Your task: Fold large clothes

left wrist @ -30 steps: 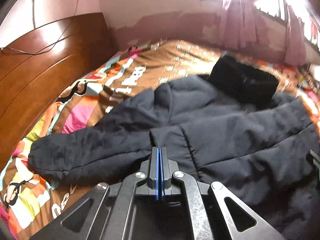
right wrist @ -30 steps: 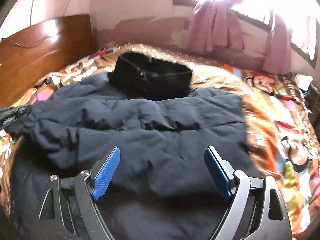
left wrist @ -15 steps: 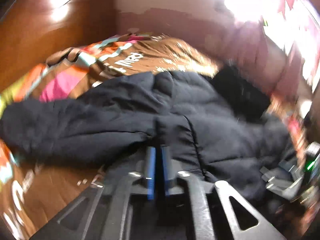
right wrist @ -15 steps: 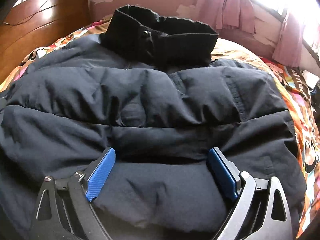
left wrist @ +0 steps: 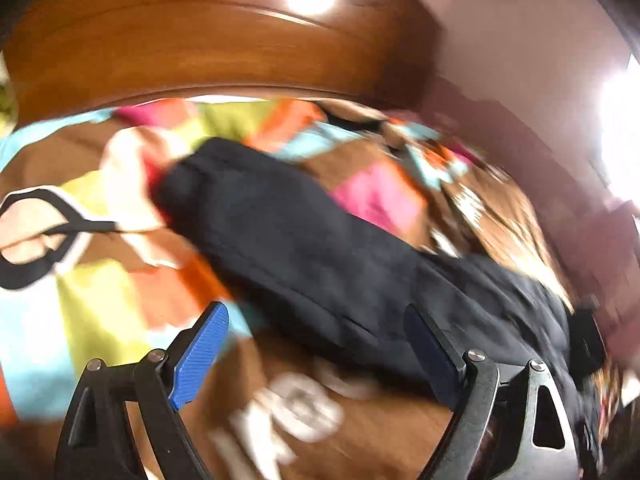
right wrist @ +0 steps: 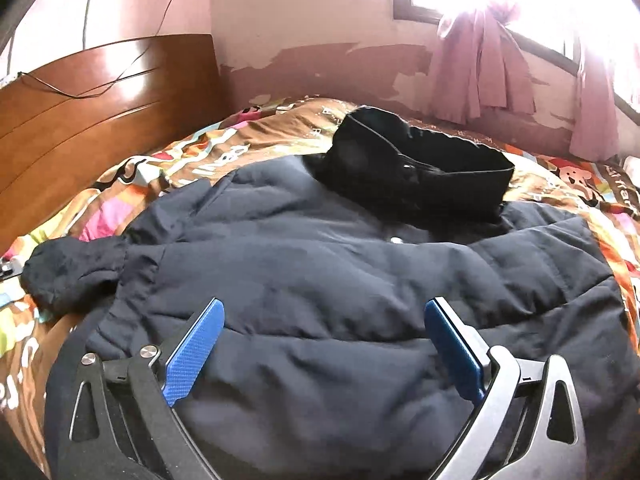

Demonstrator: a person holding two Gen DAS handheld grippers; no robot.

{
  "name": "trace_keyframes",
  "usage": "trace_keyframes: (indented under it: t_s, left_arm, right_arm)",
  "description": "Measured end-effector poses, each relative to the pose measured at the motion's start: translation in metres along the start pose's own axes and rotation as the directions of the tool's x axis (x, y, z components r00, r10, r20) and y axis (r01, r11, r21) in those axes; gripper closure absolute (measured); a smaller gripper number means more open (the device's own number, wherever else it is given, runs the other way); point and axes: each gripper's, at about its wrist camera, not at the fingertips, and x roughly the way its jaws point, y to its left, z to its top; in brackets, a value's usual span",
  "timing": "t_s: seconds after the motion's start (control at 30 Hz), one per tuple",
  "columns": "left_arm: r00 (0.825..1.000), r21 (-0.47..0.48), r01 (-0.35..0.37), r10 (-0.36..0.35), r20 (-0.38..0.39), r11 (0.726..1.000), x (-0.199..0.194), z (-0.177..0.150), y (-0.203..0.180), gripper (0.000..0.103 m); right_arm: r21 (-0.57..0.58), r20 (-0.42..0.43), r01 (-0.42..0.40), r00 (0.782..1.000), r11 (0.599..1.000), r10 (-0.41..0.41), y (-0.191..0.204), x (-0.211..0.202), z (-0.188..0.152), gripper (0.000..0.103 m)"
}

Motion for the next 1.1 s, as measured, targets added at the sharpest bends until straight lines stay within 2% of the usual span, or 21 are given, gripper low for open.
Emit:
trace_keyframes:
  t_s: [0.07,0.13,0.23,0.37,0.4,0.43,0.47,0.5,0.53,0.57,0.63,0.73,0.8,0.87,0.97,1.1]
  left_arm:
    - [1.0,-0.055,0.004,-0.006,-0.024,0.998,0.017,0.015,0.022,0.015]
    - [0.996,-0.104,0.038,-0.046,-0.07,0.994,0.037,0.029,0.041,0.015]
    - [0.996,-0.181,0.046,-0.058,-0.063,0.982,0.058,0.042,0.065,0.015]
    - [0.996,-0.171,0.042,-0.055,-0.074,0.984,0.076,0.049,0.067,0.018]
    - [0.996,-0.152,0.022,-0.034,-0.077,0.988,0.081,0.05,0.063,0.027]
    - [0.996,-0.142,0.016,-0.027,-0.08,0.99,0.086,0.053,0.063,0.044]
    - [0.996,-0.127,-0.007,-0.005,-0.095,0.992,0.092,0.053,0.06,0.052]
    - [0.994,-0.116,-0.043,0.031,-0.103,0.992,0.095,0.055,0.058,0.07]
    - [0.994,-0.108,-0.053,0.042,-0.103,0.993,0.097,0.057,0.057,0.083]
    - [0.994,-0.094,-0.059,0.051,-0.094,0.994,0.094,0.058,0.056,0.087]
    - [0.998,-0.057,-0.056,0.053,-0.045,0.997,0.082,0.059,0.048,0.093]
    - [0.995,0.048,-0.079,0.076,0.059,0.996,0.054,0.062,0.018,0.094]
    - [0.99,0.112,-0.069,0.055,0.126,0.991,0.03,0.066,-0.007,0.095]
    - [0.982,0.164,-0.039,0.007,0.189,0.986,0.001,0.069,-0.03,0.096]
    - [0.959,0.261,0.014,-0.087,0.27,0.965,-0.046,0.072,-0.072,0.096]
    - [0.922,0.399,0.112,-0.245,0.3,0.91,-0.108,0.064,-0.131,0.096]
  right_arm:
    - [0.008,-0.006,0.017,1.0,1.0,-0.017,0.009,0.007,0.0,0.004]
    - [0.009,-0.024,0.013,1.0,1.0,-0.013,0.014,0.011,-0.004,0.004]
    - [-0.017,-0.051,0.029,0.998,0.999,-0.03,0.02,0.022,-0.008,0.004]
    - [0.017,-0.085,0.008,0.996,1.0,-0.006,0.015,0.037,-0.015,0.001]
    - [0.022,-0.086,0.002,0.996,1.0,0.0,0.014,0.038,-0.017,0.001]
    - [0.029,-0.084,-0.005,0.996,1.0,0.008,0.013,0.04,-0.02,0.001]
    - [0.032,-0.08,-0.009,0.997,0.999,0.011,0.013,0.041,-0.022,0.001]
    - [0.034,-0.075,-0.011,0.997,0.999,0.013,0.013,0.042,-0.024,0.001]
    - [0.033,-0.074,-0.009,0.997,0.999,0.011,0.013,0.042,-0.025,0.001]
    - [0.03,-0.075,-0.007,0.997,1.0,0.009,0.014,0.043,-0.025,0.001]
    - [0.029,-0.078,-0.006,0.997,1.0,0.008,0.014,0.045,-0.025,0.001]
    - [0.034,-0.082,-0.013,0.996,0.999,0.016,0.013,0.045,-0.025,0.001]
    - [0.033,-0.096,-0.023,0.995,0.999,0.026,0.012,0.043,-0.022,0.001]
    - [0.026,-0.102,-0.016,0.995,1.0,0.019,0.01,0.035,-0.018,0.001]
    - [0.024,-0.076,-0.014,0.997,1.0,0.016,0.006,0.011,-0.015,0.001]
    - [0.024,-0.046,-0.034,0.998,0.999,0.035,-0.006,-0.025,-0.007,0.001]
